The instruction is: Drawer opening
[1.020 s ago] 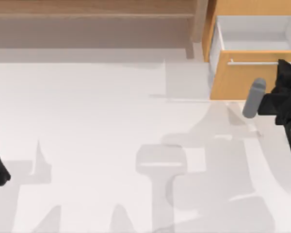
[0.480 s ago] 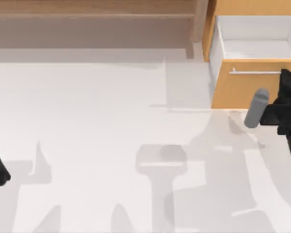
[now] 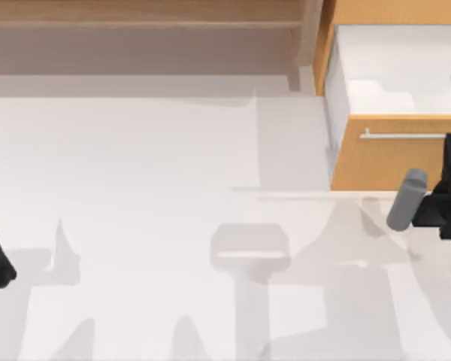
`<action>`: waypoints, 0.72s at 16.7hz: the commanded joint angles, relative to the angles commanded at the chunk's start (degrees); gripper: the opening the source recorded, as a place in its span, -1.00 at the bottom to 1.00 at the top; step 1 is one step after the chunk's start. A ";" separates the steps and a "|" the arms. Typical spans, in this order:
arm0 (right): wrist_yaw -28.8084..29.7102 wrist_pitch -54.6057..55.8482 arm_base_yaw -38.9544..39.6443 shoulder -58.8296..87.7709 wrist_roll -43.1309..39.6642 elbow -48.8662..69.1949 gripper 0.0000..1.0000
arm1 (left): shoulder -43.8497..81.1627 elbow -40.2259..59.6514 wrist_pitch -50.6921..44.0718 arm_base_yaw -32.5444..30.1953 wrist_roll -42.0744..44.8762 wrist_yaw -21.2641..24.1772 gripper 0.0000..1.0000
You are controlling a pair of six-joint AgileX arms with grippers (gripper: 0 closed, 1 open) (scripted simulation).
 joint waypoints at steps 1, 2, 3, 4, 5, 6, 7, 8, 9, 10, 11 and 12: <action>0.00 0.00 0.00 0.00 0.00 0.00 -1.00 | 0.00 0.00 0.00 0.00 0.00 0.00 1.00; 0.00 0.00 0.00 0.00 0.00 0.00 -0.85 | 0.00 0.00 0.00 0.00 0.00 0.00 1.00; 0.00 0.00 0.00 0.00 0.00 0.00 -0.70 | 0.00 0.00 0.00 0.00 0.00 0.00 1.00; 0.00 0.00 0.00 0.00 0.00 0.00 -0.55 | 0.00 0.00 0.00 0.00 0.00 0.00 1.00; 0.00 0.00 0.00 0.00 0.00 0.00 -0.40 | 0.00 0.00 0.00 0.00 0.00 0.00 1.00; 0.00 0.00 0.00 0.00 0.00 0.00 -0.25 | 0.00 0.00 0.00 0.00 0.00 0.00 1.00; 0.00 0.00 0.00 0.00 0.00 0.00 -0.10 | 0.00 0.00 0.00 0.00 0.00 0.00 1.00; 0.00 0.00 0.00 0.00 0.00 0.00 0.06 | 0.00 0.00 0.00 0.00 0.00 0.00 1.00; 0.00 0.00 0.00 0.00 0.00 0.00 0.21 | 0.00 0.00 0.00 0.00 0.00 0.00 1.00; 0.00 0.00 0.00 0.00 0.00 0.00 0.36 | 0.00 0.00 0.00 0.00 0.00 0.00 1.00; 0.00 0.00 0.00 0.00 0.00 0.00 0.51 | 0.00 0.00 0.00 0.00 0.00 0.00 1.00; 0.00 0.00 0.00 0.00 0.00 0.00 0.66 | 0.00 0.00 0.00 0.00 0.00 0.00 1.00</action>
